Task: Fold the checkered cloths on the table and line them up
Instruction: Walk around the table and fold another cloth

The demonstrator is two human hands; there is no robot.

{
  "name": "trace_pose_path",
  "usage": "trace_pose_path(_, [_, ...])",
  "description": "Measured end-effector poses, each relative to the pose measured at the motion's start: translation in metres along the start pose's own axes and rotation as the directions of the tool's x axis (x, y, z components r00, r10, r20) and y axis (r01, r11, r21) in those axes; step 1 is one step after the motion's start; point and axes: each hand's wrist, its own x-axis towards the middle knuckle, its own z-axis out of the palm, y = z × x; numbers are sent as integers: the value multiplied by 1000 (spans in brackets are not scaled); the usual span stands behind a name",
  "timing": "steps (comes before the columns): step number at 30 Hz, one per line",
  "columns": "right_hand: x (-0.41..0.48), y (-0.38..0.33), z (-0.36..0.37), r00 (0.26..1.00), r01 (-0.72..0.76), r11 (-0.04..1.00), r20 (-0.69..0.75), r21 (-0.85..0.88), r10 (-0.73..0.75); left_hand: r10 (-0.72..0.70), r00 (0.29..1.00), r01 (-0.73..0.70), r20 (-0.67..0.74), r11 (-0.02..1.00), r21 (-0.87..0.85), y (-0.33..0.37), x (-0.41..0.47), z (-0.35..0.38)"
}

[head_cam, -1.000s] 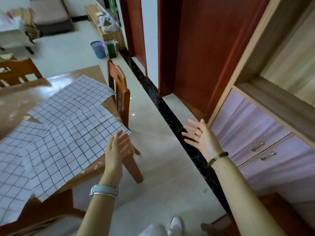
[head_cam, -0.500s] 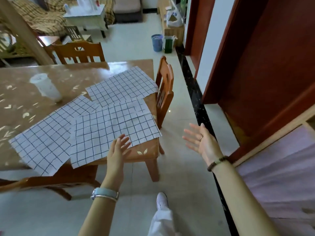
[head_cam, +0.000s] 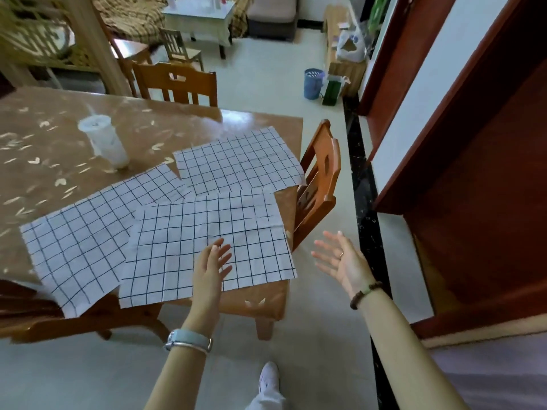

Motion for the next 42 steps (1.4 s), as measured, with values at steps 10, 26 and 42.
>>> trace_pose_path(10, [63,-1,24,996,-83,995,28,-51,85,-11,1000,9,9,991,134,-27,46,7])
trace_pose_path(26, [138,70,5,888,-397,808,39,-436,458,74,955,-266,287,641,720,-102,28,72])
trace_pose_path(42, [161,81,15,891,-236,792,201,-563,408,221,972,-198,77,602,774,-144,32,116])
